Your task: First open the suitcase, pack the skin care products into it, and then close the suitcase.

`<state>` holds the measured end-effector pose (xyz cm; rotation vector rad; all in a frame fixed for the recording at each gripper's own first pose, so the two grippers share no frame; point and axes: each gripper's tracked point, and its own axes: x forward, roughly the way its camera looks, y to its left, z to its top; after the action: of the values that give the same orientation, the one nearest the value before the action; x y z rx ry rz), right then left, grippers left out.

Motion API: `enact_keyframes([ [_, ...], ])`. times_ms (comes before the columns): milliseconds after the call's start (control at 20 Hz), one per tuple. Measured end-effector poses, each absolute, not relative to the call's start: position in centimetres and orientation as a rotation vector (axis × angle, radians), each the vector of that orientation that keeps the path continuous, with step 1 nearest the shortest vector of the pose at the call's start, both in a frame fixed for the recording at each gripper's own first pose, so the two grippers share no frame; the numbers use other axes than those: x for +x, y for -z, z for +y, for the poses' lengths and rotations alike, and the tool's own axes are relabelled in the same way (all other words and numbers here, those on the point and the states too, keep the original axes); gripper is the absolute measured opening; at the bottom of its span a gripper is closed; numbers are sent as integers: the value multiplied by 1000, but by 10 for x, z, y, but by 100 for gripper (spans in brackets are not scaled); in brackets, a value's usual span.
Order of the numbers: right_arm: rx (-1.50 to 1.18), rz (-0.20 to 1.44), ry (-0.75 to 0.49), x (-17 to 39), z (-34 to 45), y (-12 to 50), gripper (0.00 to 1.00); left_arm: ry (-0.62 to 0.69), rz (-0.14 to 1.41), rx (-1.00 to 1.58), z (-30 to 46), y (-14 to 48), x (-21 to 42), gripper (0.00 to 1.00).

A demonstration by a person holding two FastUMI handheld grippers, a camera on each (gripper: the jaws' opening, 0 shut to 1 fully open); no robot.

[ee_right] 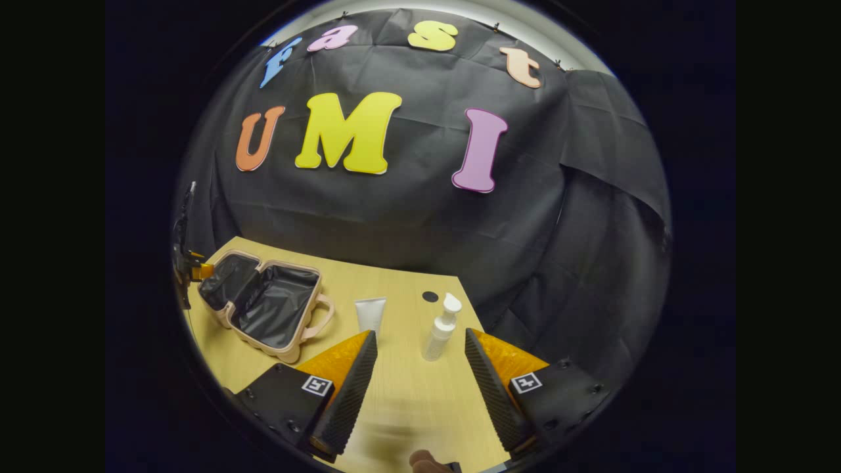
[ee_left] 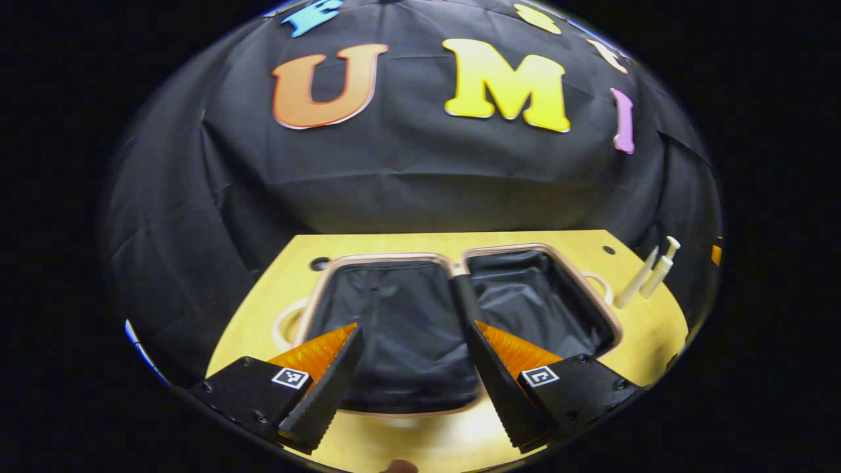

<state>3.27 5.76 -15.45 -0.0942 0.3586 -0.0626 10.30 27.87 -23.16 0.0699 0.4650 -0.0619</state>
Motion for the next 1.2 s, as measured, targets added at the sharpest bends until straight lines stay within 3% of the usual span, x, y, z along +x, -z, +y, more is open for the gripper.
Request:
enact_keyframes([
  [300, -74, 385, 53, 48, 15, 167, 79, 231, 492, 95, 133, 234, 104, 100],
  [700, -79, 418, 87, 62, -48, 185, 80, 571, 550, 116, -45, 263, 94, 100],
  [1200, -112, 487, 108, 68, -107, 221, 80, 582, 644, 135, -120, 329, 156, 100],
])
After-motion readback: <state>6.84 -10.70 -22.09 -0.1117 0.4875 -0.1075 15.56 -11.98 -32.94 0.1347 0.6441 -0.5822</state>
